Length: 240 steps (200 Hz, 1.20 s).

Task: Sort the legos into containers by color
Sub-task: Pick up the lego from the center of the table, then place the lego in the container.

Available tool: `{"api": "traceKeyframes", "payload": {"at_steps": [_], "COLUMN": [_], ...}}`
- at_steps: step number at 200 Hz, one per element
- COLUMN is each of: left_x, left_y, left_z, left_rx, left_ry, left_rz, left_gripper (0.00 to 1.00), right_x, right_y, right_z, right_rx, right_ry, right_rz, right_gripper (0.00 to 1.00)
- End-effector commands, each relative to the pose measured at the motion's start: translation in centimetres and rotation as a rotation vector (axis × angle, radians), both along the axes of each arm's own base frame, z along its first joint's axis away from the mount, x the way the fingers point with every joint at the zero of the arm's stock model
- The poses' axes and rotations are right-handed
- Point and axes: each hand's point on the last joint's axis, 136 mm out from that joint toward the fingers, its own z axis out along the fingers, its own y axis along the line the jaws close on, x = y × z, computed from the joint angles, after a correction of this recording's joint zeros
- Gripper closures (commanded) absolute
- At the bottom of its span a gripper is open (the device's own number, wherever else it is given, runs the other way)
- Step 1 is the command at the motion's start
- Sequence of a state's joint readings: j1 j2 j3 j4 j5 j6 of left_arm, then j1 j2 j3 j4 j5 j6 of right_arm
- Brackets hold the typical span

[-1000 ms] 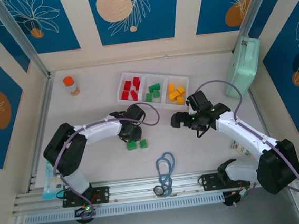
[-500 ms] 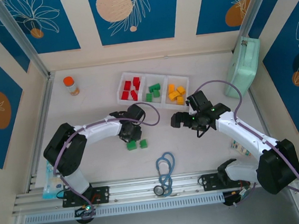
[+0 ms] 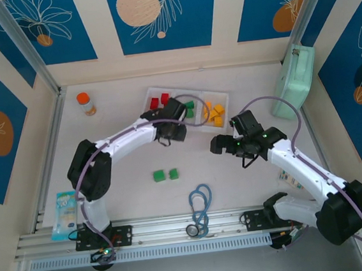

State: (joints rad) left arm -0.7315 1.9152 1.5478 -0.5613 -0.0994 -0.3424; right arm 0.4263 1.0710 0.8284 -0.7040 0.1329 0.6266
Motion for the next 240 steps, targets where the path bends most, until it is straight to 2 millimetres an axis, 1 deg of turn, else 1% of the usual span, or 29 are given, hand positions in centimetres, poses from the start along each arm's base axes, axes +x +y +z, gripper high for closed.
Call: {"api": "traceKeyframes", "payload": {"at_steps": [1,12,14,23,35,50,67,84,116,124,135,148,152,169,176,184,188,196,199,206,211,223,225,227,240], "left_x": [4.4,6.4,6.8,8.3,9.9,11.4,12.5,13.1,13.3,13.1,12.8,12.2,12.0,11.0,10.3,9.6,9.1,8.3,7.9,7.0,6.2,4.4,4.1,3.8,1.3], "left_y": [-0.6,-1.3,-1.4,-1.9,-2.5,-3.2,-3.6,-3.8,-3.2,-3.2,-3.0,-2.6,-2.2,-0.9,-0.2,0.5,0.8,1.7,2.1,2.8,3.4,4.8,5.0,5.2,6.4], "left_z": [1.8,2.1,2.4,2.4,1.9,1.2,0.4,0.0,0.8,1.2,1.9,2.7,2.8,3.5,3.3,3.7,3.5,4.1,3.7,4.3,4.1,4.4,4.2,4.6,4.2], "left_rx": [-0.012,-0.036,-0.044,-0.064,-0.091,-0.113,-0.116,-0.125,-0.131,-0.134,-0.137,-0.136,-0.131,-0.114,-0.103,-0.102,-0.098,-0.098,-0.091,-0.092,-0.085,-0.085,-0.083,-0.09,-0.102], "left_ry": [-0.083,-0.116,-0.126,-0.142,-0.144,-0.134,-0.13,-0.132,-0.142,-0.144,-0.15,-0.161,-0.165,-0.192,-0.194,-0.205,-0.204,-0.213,-0.207,-0.213,-0.206,-0.203,-0.199,-0.203,-0.176], "left_rz": [0.018,0.041,0.044,0.065,0.087,0.104,0.118,0.12,0.122,0.114,0.103,0.101,0.107,0.118,0.121,0.12,0.121,0.129,0.132,0.137,0.139,0.151,0.152,0.153,0.145], "left_gripper": [0.82,0.82,0.82,0.82,0.82,0.82,0.77,0.66,0.54,0.51,0.45,0.29,0.26,0.2,0.16,0.12,0.09,0.03,0.0,0.01,0.01,0.01,0.01,0.01,0.01], "right_x": [-0.5,-0.8,-0.9,-1.2,-1.6,-2.0,-2.4,-2.7,-2.5,-2.4,-2.1,-1.7,-1.6,-0.9,-0.8,-0.7,-0.6,-0.5,-0.4,-0.4,-0.3,-0.2,-0.2,-0.2,-0.1], "right_y": [-1.7,-2.3,-2.4,-2.9,-3.5,-4.2,-4.9,-5.3,-5.3,-5.2,-4.9,-4.4,-4.2,-3.4,-3.2,-2.8,-2.5,-2.0,-1.7,-1.3,-0.8,0.3,0.5,0.7,2.1], "right_z": [1.2,1.5,1.5,1.7,1.8,1.8,1.7,1.6,1.9,1.9,2.0,2.1,2.1,2.0,1.8,1.6,1.5,1.4,1.4,1.2,1.2,1.2,1.2,1.1,1.1], "right_rx": [-0.012,-0.006,-0.005,0.0,0.006,0.007,0.008,0.019,0.043,0.05,0.062,0.086,0.093,0.123,0.131,0.144,0.152,0.169,0.175,0.185,0.19,0.193,0.192,0.191,0.18], "right_ry": [-0.041,-0.06,-0.061,-0.068,-0.071,-0.064,-0.062,-0.063,-0.06,-0.059,-0.056,-0.052,-0.05,-0.036,-0.026,-0.01,-0.002,0.009,0.012,0.022,0.025,0.028,0.029,0.03,0.043], "right_rz": [-0.067,-0.088,-0.09,-0.104,-0.117,-0.131,-0.145,-0.149,-0.147,-0.146,-0.142,-0.133,-0.13,-0.112,-0.106,-0.089,-0.081,-0.062,-0.055,-0.039,-0.024,0.016,0.024,0.032,0.085], "right_gripper": [0.01,0.01,0.01,0.01,0.01,0.01,0.01,0.01,0.01,0.01,0.01,0.01,0.01,0.01,0.01,0.01,0.01,0.01,0.01,0.01,0.01,0.01,0.01,0.01,0.01]}}
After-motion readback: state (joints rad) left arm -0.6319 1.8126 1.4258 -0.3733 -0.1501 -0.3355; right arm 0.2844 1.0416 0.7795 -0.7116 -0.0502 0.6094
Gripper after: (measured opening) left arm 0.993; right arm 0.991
